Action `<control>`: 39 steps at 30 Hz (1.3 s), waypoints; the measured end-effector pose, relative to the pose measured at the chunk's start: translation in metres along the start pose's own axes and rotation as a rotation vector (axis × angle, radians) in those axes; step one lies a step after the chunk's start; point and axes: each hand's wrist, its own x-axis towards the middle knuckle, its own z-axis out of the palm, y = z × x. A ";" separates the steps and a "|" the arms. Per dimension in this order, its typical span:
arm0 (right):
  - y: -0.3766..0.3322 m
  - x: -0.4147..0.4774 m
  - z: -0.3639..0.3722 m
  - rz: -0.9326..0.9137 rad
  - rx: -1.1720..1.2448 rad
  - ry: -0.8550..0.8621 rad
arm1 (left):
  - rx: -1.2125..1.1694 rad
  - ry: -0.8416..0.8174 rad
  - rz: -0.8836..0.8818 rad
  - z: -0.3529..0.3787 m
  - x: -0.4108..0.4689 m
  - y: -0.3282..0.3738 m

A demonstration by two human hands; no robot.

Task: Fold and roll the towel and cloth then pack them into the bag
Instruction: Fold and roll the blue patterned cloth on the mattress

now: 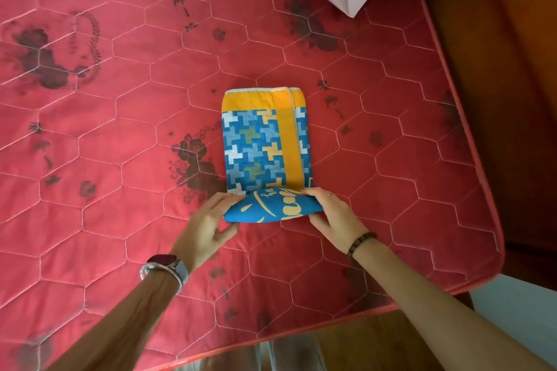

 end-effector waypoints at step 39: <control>0.006 0.017 0.011 -0.161 -0.184 0.094 | 0.403 0.019 0.041 0.012 0.012 0.000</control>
